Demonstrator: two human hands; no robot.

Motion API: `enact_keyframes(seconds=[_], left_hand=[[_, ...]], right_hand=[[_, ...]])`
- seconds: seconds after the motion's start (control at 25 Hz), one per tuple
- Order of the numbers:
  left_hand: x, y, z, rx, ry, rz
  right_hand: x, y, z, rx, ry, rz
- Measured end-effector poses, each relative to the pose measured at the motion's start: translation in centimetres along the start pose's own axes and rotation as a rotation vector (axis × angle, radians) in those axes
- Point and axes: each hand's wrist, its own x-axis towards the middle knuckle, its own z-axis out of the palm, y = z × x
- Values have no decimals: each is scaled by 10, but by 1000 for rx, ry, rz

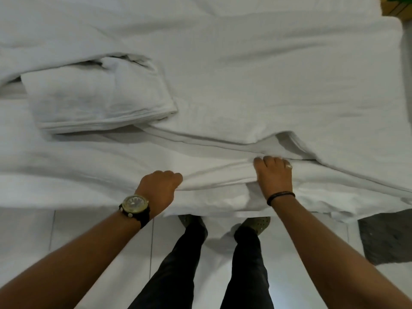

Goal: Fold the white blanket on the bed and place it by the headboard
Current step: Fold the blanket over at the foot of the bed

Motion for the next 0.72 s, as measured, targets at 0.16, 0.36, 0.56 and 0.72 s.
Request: enact_keyframes(seconds=[0.16, 0.36, 0.56, 0.72], left_hand=[[-17, 2, 13, 92, 53, 91], [-24, -2, 12, 26, 81, -68], [-11, 6, -23, -30, 192, -210], [-21, 12, -52, 12, 299, -233]], right_hand=[[-81, 53, -4, -54, -206, 89], [-60, 166, -17, -135, -187, 126], [-103, 57, 8, 1, -241, 84], [-60, 47, -4, 203, -63, 361]])
